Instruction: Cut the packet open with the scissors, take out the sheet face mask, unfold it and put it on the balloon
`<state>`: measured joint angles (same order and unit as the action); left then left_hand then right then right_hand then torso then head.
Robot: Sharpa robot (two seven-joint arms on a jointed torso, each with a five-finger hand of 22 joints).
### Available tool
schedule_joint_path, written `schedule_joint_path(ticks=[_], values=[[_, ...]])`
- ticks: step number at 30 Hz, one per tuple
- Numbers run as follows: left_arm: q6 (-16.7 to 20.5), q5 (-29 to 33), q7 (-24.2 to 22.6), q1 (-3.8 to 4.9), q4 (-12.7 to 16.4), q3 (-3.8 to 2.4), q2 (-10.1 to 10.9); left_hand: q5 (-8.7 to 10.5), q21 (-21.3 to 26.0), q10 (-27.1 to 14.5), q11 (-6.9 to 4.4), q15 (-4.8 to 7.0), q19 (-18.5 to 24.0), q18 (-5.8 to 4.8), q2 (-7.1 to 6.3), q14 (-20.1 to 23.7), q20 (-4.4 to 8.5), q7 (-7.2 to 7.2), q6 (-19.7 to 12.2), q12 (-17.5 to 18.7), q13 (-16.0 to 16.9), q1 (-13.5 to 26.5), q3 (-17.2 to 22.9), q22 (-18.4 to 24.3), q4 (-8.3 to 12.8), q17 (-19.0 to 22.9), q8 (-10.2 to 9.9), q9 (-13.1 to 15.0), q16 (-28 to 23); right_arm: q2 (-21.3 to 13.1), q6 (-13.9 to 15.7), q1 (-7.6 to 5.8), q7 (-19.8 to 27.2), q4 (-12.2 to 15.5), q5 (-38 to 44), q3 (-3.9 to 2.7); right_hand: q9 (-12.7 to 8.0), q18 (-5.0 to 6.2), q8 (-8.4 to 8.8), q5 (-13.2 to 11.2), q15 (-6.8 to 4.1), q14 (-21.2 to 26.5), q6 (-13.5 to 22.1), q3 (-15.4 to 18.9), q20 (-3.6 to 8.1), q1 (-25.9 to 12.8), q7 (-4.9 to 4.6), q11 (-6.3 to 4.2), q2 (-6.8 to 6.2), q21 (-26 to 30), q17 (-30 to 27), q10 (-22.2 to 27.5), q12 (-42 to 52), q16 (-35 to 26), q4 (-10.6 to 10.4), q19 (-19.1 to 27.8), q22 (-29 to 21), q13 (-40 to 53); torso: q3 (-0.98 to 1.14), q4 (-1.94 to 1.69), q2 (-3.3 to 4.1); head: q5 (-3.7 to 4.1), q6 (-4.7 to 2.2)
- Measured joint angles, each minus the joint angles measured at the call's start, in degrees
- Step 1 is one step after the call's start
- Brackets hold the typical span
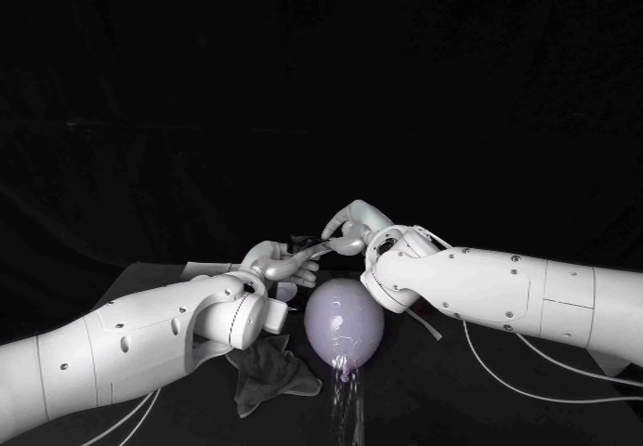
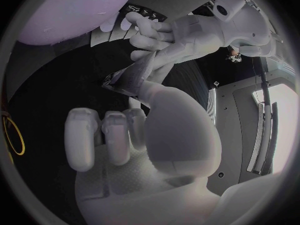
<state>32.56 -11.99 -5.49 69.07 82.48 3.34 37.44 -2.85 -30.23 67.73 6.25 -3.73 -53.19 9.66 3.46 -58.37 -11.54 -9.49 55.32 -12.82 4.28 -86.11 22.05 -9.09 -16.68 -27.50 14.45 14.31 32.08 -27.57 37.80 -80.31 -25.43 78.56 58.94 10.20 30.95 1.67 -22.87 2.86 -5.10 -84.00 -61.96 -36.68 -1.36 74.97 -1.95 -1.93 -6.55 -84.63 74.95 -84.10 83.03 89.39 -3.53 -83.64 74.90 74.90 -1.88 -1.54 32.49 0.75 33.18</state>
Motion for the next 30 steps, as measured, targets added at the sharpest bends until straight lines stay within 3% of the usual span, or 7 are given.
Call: schedule_joint_path(ticks=[8, 10, 13, 17, 18, 22, 30], values=[[0.6, 0.0, -0.5, 0.02, -0.3, -0.01, 0.0, 0.11, -3.8, 4.0, -0.74, 1.64, -1.0, -0.02, -4.69, -2.3, 1.0, 1.25, 2.7, 0.2, 0.3, 3.6, 12.4, -2.1, -0.4, -1.7, 2.6, 1.7, 2.5, -0.2, -0.6, 0.01, 0.2, 0.2, 0.0, 0.0, 0.0, 0.0, -0.6, 0.0, 0.09, 0.1, 0.1, -0.4, 0.23, -0.7, -0.06, 0.0, -0.74, 0.6, 0.0, 0.0, -0.3, -0.1, 0.4, -0.1, 0.0, 0.0, 0.0, 0.03, -0.01, -0.26, 0.21], [0.8, 0.0, -0.6, 0.02, -0.3, -0.01, 0.0, 0.1, -5.9, 4.8, -0.86, 1.48, -0.3, -0.04, -7.18, -2.7, 1.65, 1.19, 2.8, 0.2, 0.4, 6.1, 16.8, -3.5, 1.0, -2.1, 3.4, 2.6, 3.3, -0.3, -1.0, 0.01, 0.3, 0.1, -0.1, 0.0, 2.4, 0.0, -1.32, 2.6, 0.09, 0.1, 2.6, -0.4, 0.21, -2.7, -0.93, 0.22, -2.05, 2.4, 0.0, 0.2, -2.1, -0.3, 0.3, -0.1, 0.0, 0.0, 0.0, 0.04, -0.01, -0.41, 0.34], [1.0, 0.0, -0.8, 0.01, -0.4, 0.0, 0.1, 0.07, -9.8, 5.7, -0.71, 1.87, 1.0, -0.39, -9.2, -3.1, 2.54, 1.18, 3.3, 0.2, 0.5, 12.2, 23.7, -6.0, 5.5, -2.7, 4.8, 3.9, 4.1, -0.4, -1.7, -0.01, 1.0, -0.1, -0.2, -0.01, 2.7, -0.01, 1.12, 5.9, 1.28, -0.1, 6.1, 2.7, -0.36, -7.2, -2.74, 1.79, -3.87, 4.7, 0.0, 0.2, -5.0, -0.6, -1.7, -0.1, 0.0, 0.0, 0.0, 0.05, -0.01, -0.55, 0.44], [1.1, 0.0, -0.9, -0.01, -0.5, 0.0, 0.2, 0.07, -13.5, 6.4, -1.11, 2.2, 3.1, -0.41, -9.11, -3.6, 2.72, 1.31, 3.5, 0.2, 0.7, 16.9, 25.9, -8.5, 7.8, -3.2, 5.8, 5.1, 4.7, -0.4, -2.5, -0.02, 3.0, -0.2, 0.6, -0.01, 1.0, -0.01, 3.84, 6.3, 2.47, 0.0, 8.7, 5.6, -1.84, -9.5, -4.33, 3.29, -5.67, 6.5, -0.1, 0.2, -7.5, -0.8, -2.9, 0.9, 0.0, 0.0, 0.03, 0.05, -0.01, -0.66, 0.55], [1.2, 0.0, -0.9, -0.01, -0.5, 0.0, 0.2, 0.07, -14.1, 6.5, -1.04, 2.26, 3.3, -0.41, -9.04, -3.7, 2.73, 1.31, 3.5, 0.2, 0.7, 17.6, 27.3, -8.9, 9.6, -3.2, 6.1, 5.4, 4.7, -0.4, -2.7, -0.02, 3.5, -0.3, 1.0, -0.01, 0.9, -0.01, 3.94, 6.1, 2.47, 0.0, 8.7, 5.8, -1.89, -9.5, -4.41, 3.3, -5.68, 6.6, -0.1, 0.2, -7.7, -0.8, -2.9, 1.0, 0.0, 0.0, 0.02, 0.05, -0.01, -0.67, 0.58], [1.1, -0.3, -0.9, -0.01, -0.5, 0.0, 0.2, 0.07, -15.7, 6.5, -1.02, 2.21, 3.9, -0.42, -8.75, -3.8, 2.72, 1.52, 3.7, 0.2, 0.8, 19.1, 27.8, -9.9, 10.8, -3.3, 6.6, 6.1, 5.0, -0.1, -3.2, -0.02, 6.1, -0.3, 4.4, -0.01, 0.2, 0.88, 4.55, 4.0, 2.86, 0.0, 8.8, 6.4, -2.19, -8.6, -4.42, 3.31, -5.81, 6.9, -0.1, 0.1, -7.7, -0.8, -2.3, 1.3, 0.0, 0.0, 0.02, 0.0, -0.01, -0.67, 0.6], [1.0, -1.8, -0.6, -0.02, -0.4, 0.0, 0.0, 0.07, -17.4, 6.9, -1.04, 2.58, 4.5, -0.43, -8.52, -4.2, 2.95, 1.72, 3.5, 0.2, 1.0, 20.3, 27.6, -11.1, 11.2, -3.5, 7.3, 6.7, 5.2, 1.0, -4.7, -0.04, 8.8, -0.8, 12.5, -0.04, -0.4, 0.92, 5.49, 3.3, 2.86, 0.0, 8.6, 7.8, -2.8, -8.5, -4.64, 3.7, -5.89, 8.2, 0.0, 0.2, -8.8, -1.0, -2.5, 1.9, 0.0, 0.0, -0.03, -0.03, -0.01, -0.78, 0.47]])
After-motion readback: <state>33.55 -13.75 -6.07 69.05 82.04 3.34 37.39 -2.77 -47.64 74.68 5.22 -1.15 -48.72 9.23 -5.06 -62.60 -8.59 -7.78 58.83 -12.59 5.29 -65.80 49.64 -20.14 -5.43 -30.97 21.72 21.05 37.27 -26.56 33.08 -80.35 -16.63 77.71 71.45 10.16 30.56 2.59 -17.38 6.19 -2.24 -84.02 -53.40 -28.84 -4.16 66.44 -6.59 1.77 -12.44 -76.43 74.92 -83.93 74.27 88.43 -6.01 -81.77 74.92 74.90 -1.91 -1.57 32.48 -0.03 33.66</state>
